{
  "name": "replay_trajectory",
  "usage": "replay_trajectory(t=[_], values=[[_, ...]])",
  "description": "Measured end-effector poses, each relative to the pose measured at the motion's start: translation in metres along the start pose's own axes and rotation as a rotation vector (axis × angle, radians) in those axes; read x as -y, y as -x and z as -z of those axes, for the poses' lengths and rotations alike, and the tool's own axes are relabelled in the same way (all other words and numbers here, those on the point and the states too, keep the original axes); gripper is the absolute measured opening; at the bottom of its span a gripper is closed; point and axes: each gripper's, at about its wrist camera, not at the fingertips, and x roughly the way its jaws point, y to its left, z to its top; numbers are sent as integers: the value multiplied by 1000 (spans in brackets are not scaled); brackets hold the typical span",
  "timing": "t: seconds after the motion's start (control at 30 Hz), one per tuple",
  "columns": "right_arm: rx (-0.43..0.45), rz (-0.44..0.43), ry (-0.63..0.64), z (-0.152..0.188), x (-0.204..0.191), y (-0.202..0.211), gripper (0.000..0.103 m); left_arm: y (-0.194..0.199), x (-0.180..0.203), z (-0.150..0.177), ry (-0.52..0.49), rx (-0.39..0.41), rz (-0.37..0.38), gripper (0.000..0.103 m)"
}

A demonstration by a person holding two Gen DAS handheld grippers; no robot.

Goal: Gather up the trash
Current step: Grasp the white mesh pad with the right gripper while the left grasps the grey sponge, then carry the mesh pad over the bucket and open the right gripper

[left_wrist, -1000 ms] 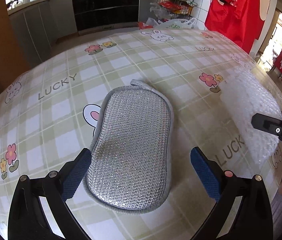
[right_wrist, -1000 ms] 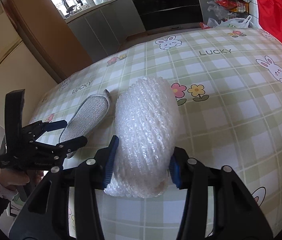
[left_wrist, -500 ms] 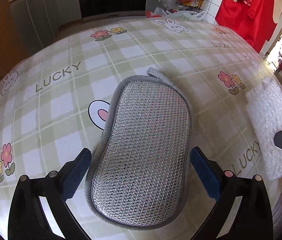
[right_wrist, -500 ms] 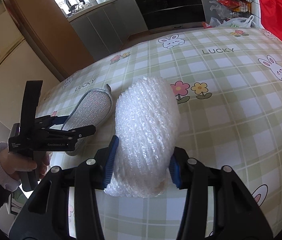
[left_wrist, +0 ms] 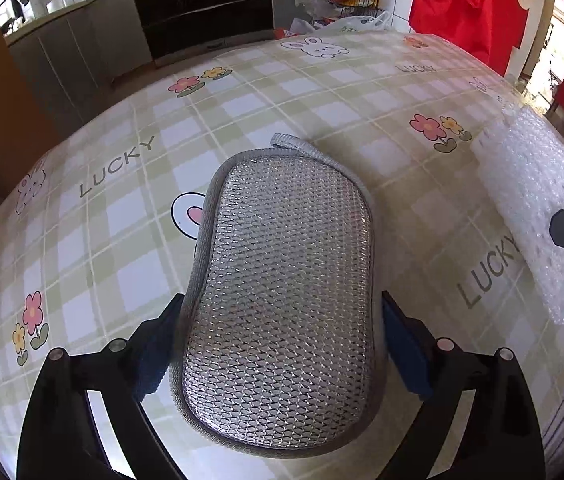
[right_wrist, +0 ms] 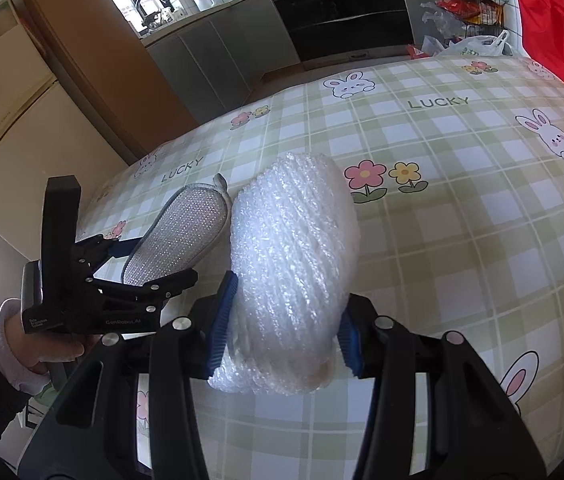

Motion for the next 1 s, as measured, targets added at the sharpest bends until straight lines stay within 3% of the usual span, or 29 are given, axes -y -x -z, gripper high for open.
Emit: replay_trajectory(t=[0.47, 1.0], values=[[73, -24, 36, 17, -31, 61, 47, 124, 15, 37, 154, 227, 24, 90], [157, -65, 125, 59, -82, 155, 47, 271, 53, 114, 308, 441, 35, 90]])
